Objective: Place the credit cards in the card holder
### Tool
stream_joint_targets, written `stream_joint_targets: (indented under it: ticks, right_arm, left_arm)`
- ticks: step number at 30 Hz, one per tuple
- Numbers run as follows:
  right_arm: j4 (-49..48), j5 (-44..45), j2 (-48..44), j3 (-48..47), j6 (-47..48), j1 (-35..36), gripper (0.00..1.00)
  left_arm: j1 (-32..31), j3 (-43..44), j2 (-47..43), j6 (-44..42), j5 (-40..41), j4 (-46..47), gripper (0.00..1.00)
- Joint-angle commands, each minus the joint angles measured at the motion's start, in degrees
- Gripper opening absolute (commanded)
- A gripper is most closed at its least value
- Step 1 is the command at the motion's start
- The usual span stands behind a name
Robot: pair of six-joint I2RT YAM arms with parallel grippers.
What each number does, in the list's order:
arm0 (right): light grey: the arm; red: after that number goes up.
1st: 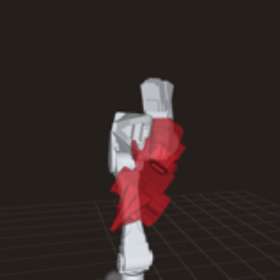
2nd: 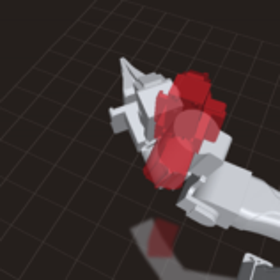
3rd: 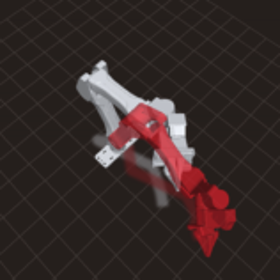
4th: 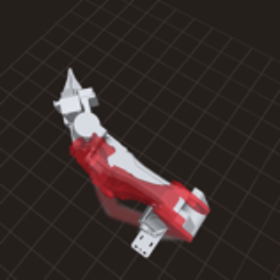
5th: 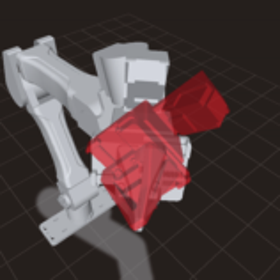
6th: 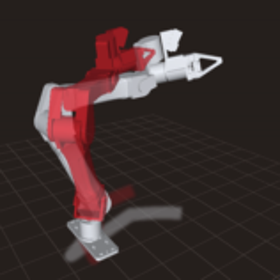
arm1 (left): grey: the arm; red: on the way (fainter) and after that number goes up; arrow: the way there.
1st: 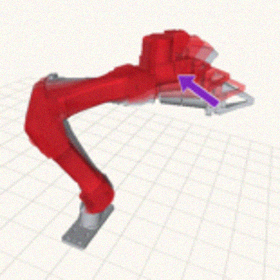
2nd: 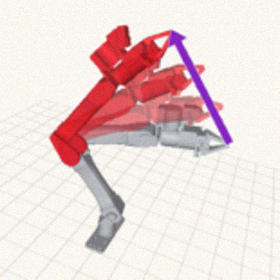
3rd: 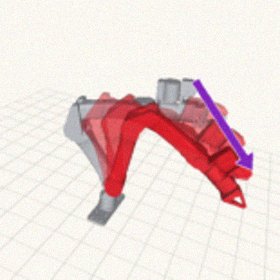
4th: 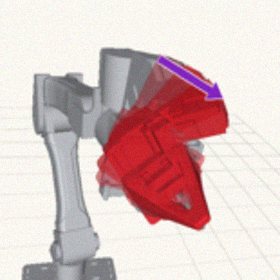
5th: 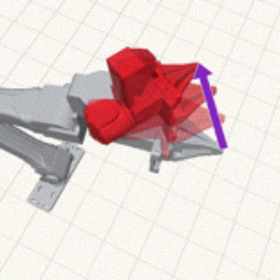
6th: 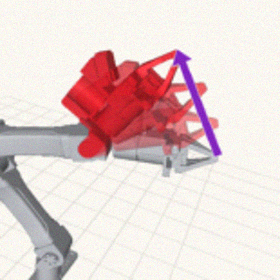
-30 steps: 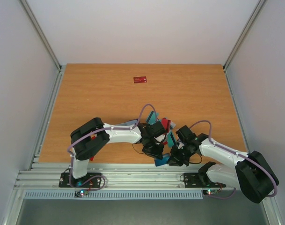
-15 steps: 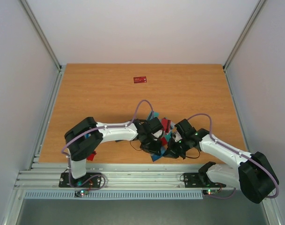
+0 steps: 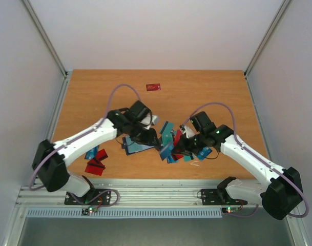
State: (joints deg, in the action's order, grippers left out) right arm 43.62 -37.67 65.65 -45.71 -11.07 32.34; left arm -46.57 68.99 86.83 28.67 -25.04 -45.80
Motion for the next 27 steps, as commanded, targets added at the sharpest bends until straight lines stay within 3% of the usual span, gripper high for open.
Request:
stream_joint_targets:
  ticks: [1, 8, 16, 22, 27]
  right_arm:
    - [2.03, -4.69, 0.64, -7.46, 12.77, -0.12, 0.01]
    - [-1.64, -13.44, 1.64, -14.78, 24.02, -0.13, 0.01]
    - [-0.17, -23.88, 2.66, -21.41, 38.26, -0.14, 0.01]
    - [2.27, -30.22, 6.31, -24.93, 40.28, -0.15, 0.01]
    - [2.4, -32.75, 6.96, -25.41, 40.56, -0.13, 0.01]
  left_arm:
    - [7.24, 2.82, -7.05, -11.1, -6.52, -8.49, 0.32]
    - [16.22, 5.32, -14.03, -21.26, -20.22, -10.62, 0.36]
    - [21.36, 11.38, -13.36, -28.45, -37.14, -16.59, 0.36]
    - [21.52, 12.71, -11.22, -33.77, -43.26, -23.02, 0.36]
    - [21.52, 10.08, -12.54, -32.35, -45.7, -20.76, 0.34]
